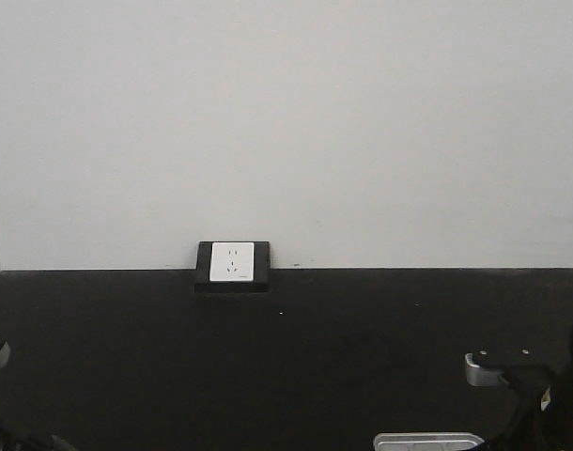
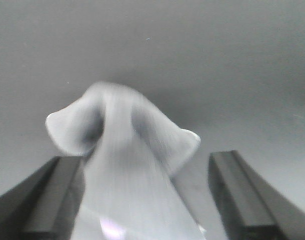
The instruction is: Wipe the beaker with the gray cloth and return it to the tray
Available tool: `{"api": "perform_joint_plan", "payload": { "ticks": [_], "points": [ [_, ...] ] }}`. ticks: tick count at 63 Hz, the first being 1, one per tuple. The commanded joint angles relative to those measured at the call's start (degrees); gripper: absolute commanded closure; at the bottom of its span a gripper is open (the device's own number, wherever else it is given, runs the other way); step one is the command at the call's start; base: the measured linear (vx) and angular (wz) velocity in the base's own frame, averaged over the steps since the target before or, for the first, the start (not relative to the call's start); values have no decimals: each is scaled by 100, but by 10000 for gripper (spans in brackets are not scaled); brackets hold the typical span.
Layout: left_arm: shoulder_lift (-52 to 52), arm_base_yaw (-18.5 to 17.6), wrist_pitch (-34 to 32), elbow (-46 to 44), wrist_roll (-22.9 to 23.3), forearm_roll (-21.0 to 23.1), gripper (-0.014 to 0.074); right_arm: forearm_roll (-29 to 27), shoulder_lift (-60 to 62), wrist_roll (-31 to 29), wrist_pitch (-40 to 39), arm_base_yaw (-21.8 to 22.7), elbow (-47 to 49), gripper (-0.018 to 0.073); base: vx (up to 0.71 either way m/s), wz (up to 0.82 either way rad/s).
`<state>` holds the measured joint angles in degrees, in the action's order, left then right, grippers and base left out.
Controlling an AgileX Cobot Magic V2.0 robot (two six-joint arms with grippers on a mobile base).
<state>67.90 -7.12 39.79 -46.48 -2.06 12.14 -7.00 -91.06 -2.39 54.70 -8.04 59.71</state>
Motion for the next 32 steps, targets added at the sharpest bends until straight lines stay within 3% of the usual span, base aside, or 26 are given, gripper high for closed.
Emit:
{"api": "perform_joint_plan", "payload": {
  "ticks": [1, 32],
  "points": [
    [-415, 6, -146, -159, 42, 45, -16, 8, -39, -4, -2, 35, 391, 571, 0, 0],
    [-834, 6, -137, -154, 46, 41, 56, 8, -807, -266, 163, 35, 787, 562, 0, 0]
  ]
}}
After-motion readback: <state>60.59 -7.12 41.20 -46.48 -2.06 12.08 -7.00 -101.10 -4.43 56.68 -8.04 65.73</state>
